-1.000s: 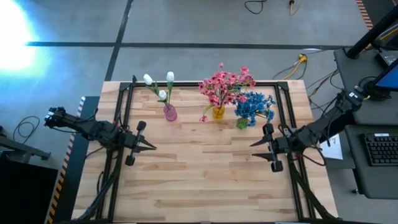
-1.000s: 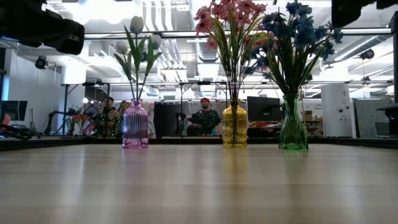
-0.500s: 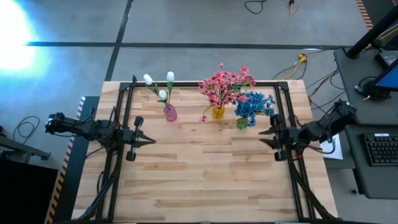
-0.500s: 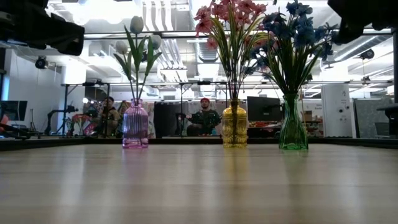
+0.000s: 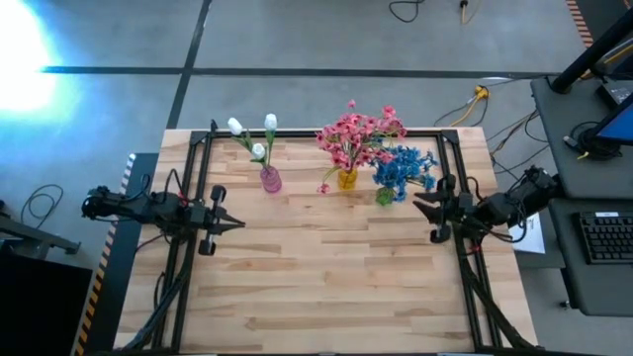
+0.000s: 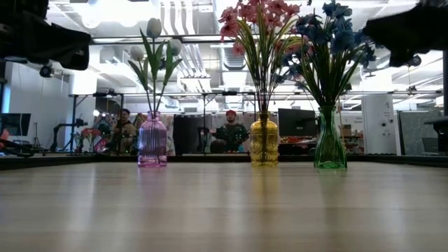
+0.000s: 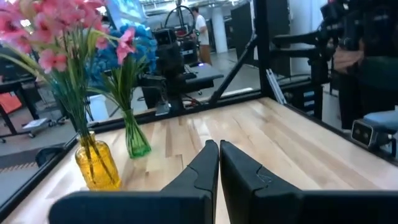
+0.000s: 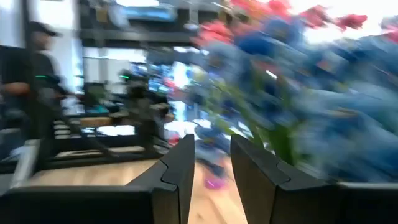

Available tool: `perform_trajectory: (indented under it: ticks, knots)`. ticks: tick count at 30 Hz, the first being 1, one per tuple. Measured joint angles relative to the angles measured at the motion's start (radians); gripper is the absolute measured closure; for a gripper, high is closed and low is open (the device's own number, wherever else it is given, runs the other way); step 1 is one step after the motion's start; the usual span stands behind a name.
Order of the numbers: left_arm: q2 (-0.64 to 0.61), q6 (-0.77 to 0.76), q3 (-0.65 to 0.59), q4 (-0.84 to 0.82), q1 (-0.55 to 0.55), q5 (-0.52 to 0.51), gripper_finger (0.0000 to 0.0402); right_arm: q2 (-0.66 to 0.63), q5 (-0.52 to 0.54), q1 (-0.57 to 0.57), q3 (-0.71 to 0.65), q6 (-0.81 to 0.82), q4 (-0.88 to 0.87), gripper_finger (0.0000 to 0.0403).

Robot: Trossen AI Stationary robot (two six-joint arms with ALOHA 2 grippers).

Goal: Sort flowers into vase by color
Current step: Return to Home Position

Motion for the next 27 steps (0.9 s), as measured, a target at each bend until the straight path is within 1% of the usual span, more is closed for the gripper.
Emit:
perform_trajectory:
  ticks: [1,3,7,11,13,17,21,27]
  knots:
    - [-0.006,-0.011,0.000,-0.001,0.000,-0.005,0.0401,0.003,0.034,0.000,0.000,0.020,-0.006,0.0307]
    - [-0.009,-0.039,0.000,0.004,0.000,-0.033,0.0401,0.008,0.069,0.000,0.000,0.055,-0.013,0.0309]
    - [-0.004,-0.099,0.000,0.002,0.000,-0.117,0.0401,0.015,0.069,0.000,0.000,0.088,-0.017,0.0309]
    - [0.015,-0.112,0.000,-0.009,0.000,-0.232,0.0401,0.014,0.069,0.000,0.000,0.088,-0.017,0.0304]
    - [0.025,-0.111,0.000,-0.019,0.000,-0.266,0.0401,0.015,0.069,0.000,0.000,0.089,-0.016,0.0303]
    - [0.048,-0.111,0.000,-0.023,0.000,-0.275,0.0401,0.014,0.070,0.000,0.000,0.084,-0.017,0.0305]
    - [0.070,-0.110,0.000,-0.024,0.000,-0.276,0.0401,0.016,0.069,0.000,0.001,0.016,-0.018,0.0311]
    - [0.098,-0.110,0.000,-0.024,0.000,-0.279,0.0401,0.016,0.069,0.000,0.001,0.006,-0.017,0.0313]
